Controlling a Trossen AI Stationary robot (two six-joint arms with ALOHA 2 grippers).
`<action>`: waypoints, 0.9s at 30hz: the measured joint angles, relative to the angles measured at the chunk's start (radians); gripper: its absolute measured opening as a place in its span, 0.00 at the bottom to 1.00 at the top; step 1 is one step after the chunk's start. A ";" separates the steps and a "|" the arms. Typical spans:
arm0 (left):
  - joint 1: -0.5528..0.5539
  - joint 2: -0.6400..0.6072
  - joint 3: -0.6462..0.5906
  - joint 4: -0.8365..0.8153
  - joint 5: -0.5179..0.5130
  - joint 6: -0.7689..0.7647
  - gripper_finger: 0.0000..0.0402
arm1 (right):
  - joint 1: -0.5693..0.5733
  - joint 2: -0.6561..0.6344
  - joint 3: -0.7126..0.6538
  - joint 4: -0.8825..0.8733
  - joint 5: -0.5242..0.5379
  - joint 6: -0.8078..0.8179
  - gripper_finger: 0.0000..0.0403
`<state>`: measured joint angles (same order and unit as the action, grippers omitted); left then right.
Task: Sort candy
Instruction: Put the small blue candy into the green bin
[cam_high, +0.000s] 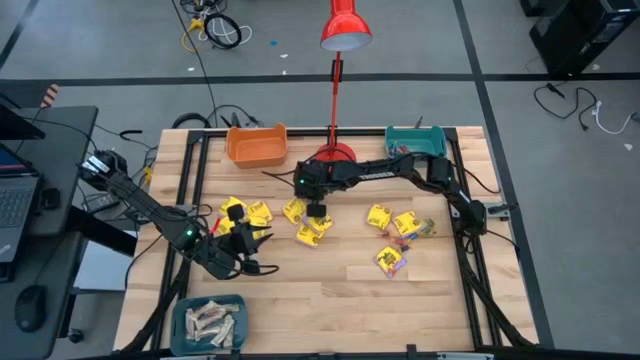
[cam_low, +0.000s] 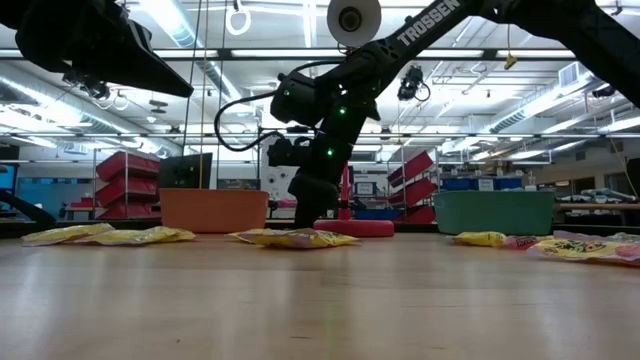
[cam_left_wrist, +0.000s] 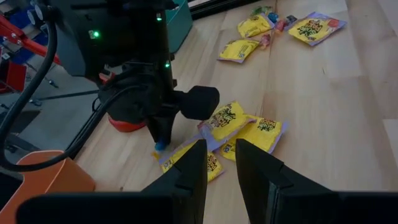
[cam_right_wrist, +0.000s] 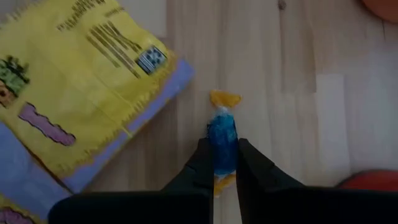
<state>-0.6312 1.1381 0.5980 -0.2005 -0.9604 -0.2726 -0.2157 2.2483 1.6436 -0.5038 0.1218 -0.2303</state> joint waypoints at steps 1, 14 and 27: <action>0.000 0.000 0.000 0.000 0.000 0.000 0.22 | -0.001 -0.002 0.000 -0.002 0.000 0.002 0.07; 0.000 0.001 0.000 0.165 0.000 0.187 0.22 | -0.002 -0.111 0.004 -0.129 0.007 0.013 0.06; 0.043 0.000 0.000 0.484 0.110 0.537 0.22 | -0.003 -0.356 -0.012 -0.269 0.007 -0.018 0.05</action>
<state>-0.5880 1.1385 0.5983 0.2833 -0.8505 0.2646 -0.2186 1.8922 1.6316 -0.7731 0.1289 -0.2486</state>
